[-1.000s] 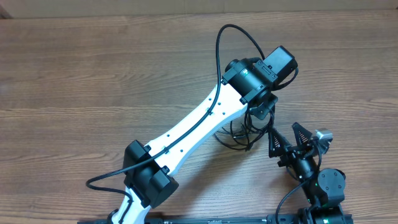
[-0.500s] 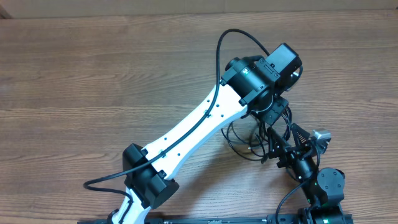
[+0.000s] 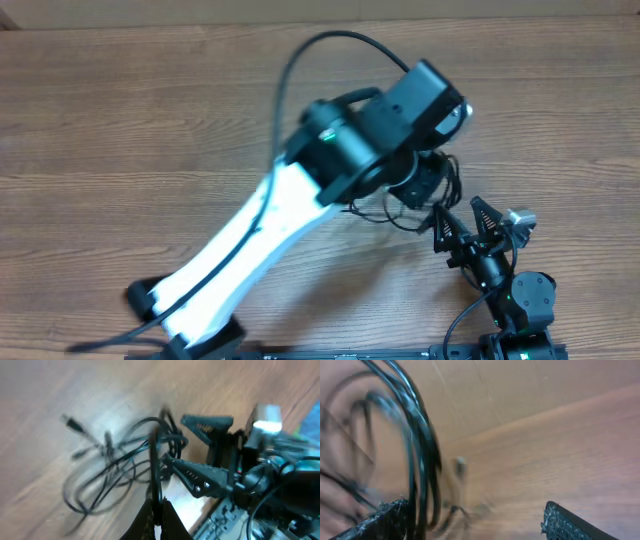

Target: Untangle cables

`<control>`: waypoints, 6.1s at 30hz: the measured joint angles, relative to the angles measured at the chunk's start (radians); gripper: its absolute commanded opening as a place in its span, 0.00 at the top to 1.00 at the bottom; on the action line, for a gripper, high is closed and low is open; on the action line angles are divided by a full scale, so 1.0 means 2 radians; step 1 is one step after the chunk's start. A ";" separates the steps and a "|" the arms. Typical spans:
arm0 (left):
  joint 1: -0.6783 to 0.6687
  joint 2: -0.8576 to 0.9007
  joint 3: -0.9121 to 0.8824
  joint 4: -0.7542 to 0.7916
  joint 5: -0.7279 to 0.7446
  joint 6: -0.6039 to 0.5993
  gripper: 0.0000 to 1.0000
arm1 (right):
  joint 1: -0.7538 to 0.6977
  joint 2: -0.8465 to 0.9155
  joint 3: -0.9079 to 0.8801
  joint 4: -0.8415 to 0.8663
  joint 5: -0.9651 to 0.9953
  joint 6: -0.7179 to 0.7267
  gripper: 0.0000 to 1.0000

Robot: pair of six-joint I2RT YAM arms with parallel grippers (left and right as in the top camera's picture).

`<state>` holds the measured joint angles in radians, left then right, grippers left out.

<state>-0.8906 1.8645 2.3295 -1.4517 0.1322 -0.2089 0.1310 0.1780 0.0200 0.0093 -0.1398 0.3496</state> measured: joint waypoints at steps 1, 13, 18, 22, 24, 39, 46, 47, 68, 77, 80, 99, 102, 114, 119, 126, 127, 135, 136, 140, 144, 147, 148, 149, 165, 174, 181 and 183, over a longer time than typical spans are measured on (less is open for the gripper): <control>0.000 -0.015 0.001 0.000 -0.011 -0.001 0.96 | 0.000 0.001 -0.001 -0.007 0.001 0.000 0.16; 0.000 -0.102 0.017 0.000 -0.060 -0.012 0.96 | 0.000 0.002 -0.001 -0.010 0.008 -0.002 0.16; 0.000 -0.096 0.017 0.000 -0.061 -0.012 0.96 | 0.000 0.002 -0.001 -0.009 0.008 -0.002 0.15; 0.000 -0.096 0.017 0.000 -0.061 -0.012 0.96 | 0.000 0.002 -0.001 -0.009 0.008 -0.002 0.09; 0.000 -0.095 0.017 0.000 -0.061 -0.012 0.96 | 0.000 0.002 -0.001 -0.010 0.009 -0.003 0.04; 0.000 -0.032 0.016 -0.042 -0.061 -0.012 0.78 | 0.000 0.002 -0.001 -0.010 0.008 -0.005 0.00; 0.000 0.034 0.016 -0.068 -0.063 -0.014 0.90 | 0.000 0.002 -0.001 -0.010 0.009 -0.005 0.00; 0.000 0.046 0.016 -0.071 -0.065 -0.015 0.94 | 0.000 0.002 -0.001 -0.010 0.009 -0.004 0.00; 0.008 0.163 0.010 -0.073 -0.075 -0.044 0.27 | 0.000 0.002 -0.001 -0.010 0.009 -0.005 0.00; 0.008 0.166 0.005 -0.084 -0.044 -0.131 0.15 | 0.000 0.002 -0.001 -0.017 0.036 0.027 0.00; 0.008 0.166 -0.001 -0.084 -0.026 -0.161 0.00 | 0.000 0.002 -0.001 -0.040 0.067 0.060 0.00; -0.038 0.166 -0.128 0.001 -0.014 -0.260 0.00 | -0.003 0.003 -0.001 -0.050 0.121 0.124 0.00; -0.035 0.166 -0.143 0.019 -0.019 -0.279 0.00 | -0.003 0.003 -0.001 -0.046 0.124 0.125 0.00; -0.029 0.166 -0.204 0.095 -0.021 -0.317 0.00 | -0.003 0.003 -0.001 -0.045 0.124 0.126 0.00; -0.027 0.166 -0.228 0.109 -0.022 -0.322 0.00 | -0.003 0.003 -0.001 -0.044 0.124 0.126 0.00; -0.022 0.166 -0.248 0.144 -0.032 -0.326 0.05 | -0.003 0.003 -0.001 -0.044 0.124 0.126 0.00; -0.022 0.166 -0.251 0.150 -0.035 -0.327 0.09 | -0.003 0.003 -0.001 -0.044 0.124 0.126 0.00; -0.021 0.166 -0.258 0.168 -0.050 -0.327 0.32 | -0.003 0.003 -0.001 -0.044 0.124 0.126 0.00; -0.021 0.166 -0.258 0.169 -0.050 -0.327 0.32 | -0.003 0.003 -0.001 -0.044 0.124 0.126 0.00; -0.021 0.166 -0.259 0.174 -0.053 -0.327 0.36 | -0.003 0.003 -0.001 -0.044 0.124 0.126 0.00; -0.022 0.166 -0.259 0.176 -0.062 -0.328 0.36 | -0.003 0.003 -0.001 -0.044 0.124 0.126 0.00; -0.022 0.166 -0.259 0.180 -0.069 -0.328 0.36 | -0.003 0.003 -0.001 -0.044 0.124 0.126 0.00; -0.022 0.166 -0.259 0.183 -0.072 -0.328 0.36 | -0.003 0.003 -0.001 -0.044 0.124 0.127 0.00; -0.022 0.166 -0.259 0.185 -0.075 -0.328 0.35 | -0.003 0.003 -0.001 -0.044 0.124 0.126 0.00; -0.021 0.211 -0.261 0.195 -0.093 -0.326 0.96 | -0.003 0.003 -0.001 -0.044 0.124 0.126 0.00; -0.012 0.211 -0.261 0.180 -0.093 -0.327 0.96 | -0.003 0.003 -0.001 -0.044 0.124 0.126 0.00; 0.002 0.201 -0.261 0.169 -0.093 -0.324 0.95 | -0.003 0.003 -0.001 -0.044 0.124 0.126 0.00; 0.006 0.186 -0.262 0.168 -0.093 -0.322 0.96 | -0.003 0.003 -0.001 -0.044 0.124 0.126 0.00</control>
<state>-0.8791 2.2360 1.8065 -1.1156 -0.0532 -0.8524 0.1253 0.1841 0.0185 -0.0792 0.1085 0.6025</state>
